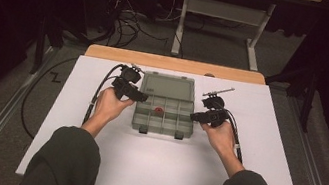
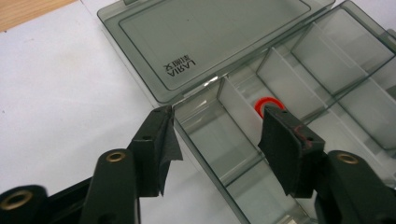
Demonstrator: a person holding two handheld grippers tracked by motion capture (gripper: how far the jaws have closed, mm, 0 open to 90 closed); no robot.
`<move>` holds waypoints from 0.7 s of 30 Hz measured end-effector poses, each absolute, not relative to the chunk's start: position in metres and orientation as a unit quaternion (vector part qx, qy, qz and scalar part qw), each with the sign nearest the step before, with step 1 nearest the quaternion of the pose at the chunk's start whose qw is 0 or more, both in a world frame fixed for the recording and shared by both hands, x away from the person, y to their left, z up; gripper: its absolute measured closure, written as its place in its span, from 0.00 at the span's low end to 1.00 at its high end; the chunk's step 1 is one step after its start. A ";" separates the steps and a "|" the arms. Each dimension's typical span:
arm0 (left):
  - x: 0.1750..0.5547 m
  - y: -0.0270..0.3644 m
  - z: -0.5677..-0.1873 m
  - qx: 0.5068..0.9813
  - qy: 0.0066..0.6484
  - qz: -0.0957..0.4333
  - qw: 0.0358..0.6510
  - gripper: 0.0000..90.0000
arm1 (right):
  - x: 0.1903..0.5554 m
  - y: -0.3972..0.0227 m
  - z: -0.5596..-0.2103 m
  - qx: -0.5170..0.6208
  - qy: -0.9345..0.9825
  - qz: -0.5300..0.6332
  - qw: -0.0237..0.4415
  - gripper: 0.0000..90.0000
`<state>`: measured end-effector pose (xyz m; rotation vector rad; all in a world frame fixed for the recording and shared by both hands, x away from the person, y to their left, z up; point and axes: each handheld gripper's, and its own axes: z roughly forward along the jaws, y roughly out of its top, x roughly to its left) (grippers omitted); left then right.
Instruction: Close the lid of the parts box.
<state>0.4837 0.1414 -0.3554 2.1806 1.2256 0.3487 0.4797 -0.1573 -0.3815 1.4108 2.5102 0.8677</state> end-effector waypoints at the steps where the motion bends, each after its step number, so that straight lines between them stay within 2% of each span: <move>1: 0.484 0.141 -0.355 0.822 0.463 0.134 0.304 0.48 | 0.480 -0.157 -0.382 0.467 0.833 0.287 0.066 0.83; 11: 0.492 0.145 -0.359 0.812 0.475 0.127 0.313 0.45 | 0.483 -0.156 -0.382 0.469 0.835 0.282 0.062 0.84; 21: 0.501 0.141 -0.362 0.813 0.475 0.133 0.308 0.46 | 0.483 -0.157 -0.383 0.469 0.834 0.285 0.061 0.85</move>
